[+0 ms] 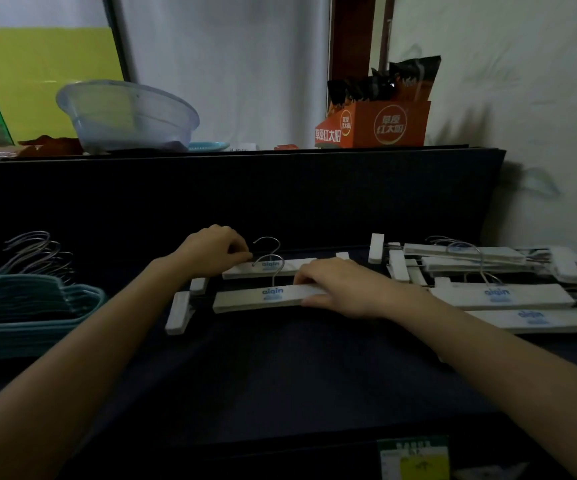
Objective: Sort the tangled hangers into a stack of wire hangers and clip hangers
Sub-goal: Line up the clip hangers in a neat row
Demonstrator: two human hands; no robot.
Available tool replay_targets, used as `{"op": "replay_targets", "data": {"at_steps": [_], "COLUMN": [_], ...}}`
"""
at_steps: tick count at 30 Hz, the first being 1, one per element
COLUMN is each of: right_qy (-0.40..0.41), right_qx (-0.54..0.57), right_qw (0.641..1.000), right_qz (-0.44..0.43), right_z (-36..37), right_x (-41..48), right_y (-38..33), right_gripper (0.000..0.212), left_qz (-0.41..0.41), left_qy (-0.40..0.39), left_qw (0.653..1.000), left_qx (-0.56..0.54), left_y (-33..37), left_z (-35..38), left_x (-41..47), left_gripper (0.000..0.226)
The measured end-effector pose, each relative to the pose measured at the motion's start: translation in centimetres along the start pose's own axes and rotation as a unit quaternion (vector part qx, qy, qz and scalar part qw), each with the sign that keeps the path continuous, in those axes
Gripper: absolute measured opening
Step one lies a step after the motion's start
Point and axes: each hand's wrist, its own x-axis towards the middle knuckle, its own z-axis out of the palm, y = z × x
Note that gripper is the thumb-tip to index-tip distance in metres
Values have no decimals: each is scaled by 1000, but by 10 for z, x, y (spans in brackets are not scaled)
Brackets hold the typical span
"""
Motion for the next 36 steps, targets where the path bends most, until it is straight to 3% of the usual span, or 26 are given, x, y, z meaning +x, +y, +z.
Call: {"op": "replay_targets", "data": {"at_steps": [7, 16, 21, 26, 30, 36], "right_qy": [1, 89, 140, 61, -56, -17], "right_qx": [-54, -49, -13, -16, -35, -38], "right_qw": [996, 993, 978, 963, 965, 978], "right_qz": [69, 55, 151, 260, 253, 205], "right_z": [0, -23, -63, -83, -82, -76], "right_x": [11, -19, -69, -112, -131, -130], "right_y": [12, 29, 91, 161, 188, 211], "right_gripper": [33, 36, 25, 35, 39, 30], "left_qz": [4, 50, 111, 164, 193, 225], "left_qy": [39, 75, 74, 59, 42, -9], "left_qw": [999, 995, 987, 978, 972, 964], "left_qx": [-30, -49, -90, -117, -127, -143], "left_y": [3, 51, 103, 154, 191, 228], "left_z": [-6, -6, 0, 14, 25, 36], "left_x": [-7, -4, -2, 10, 19, 23], "left_gripper": [24, 24, 23, 22, 24, 36]}}
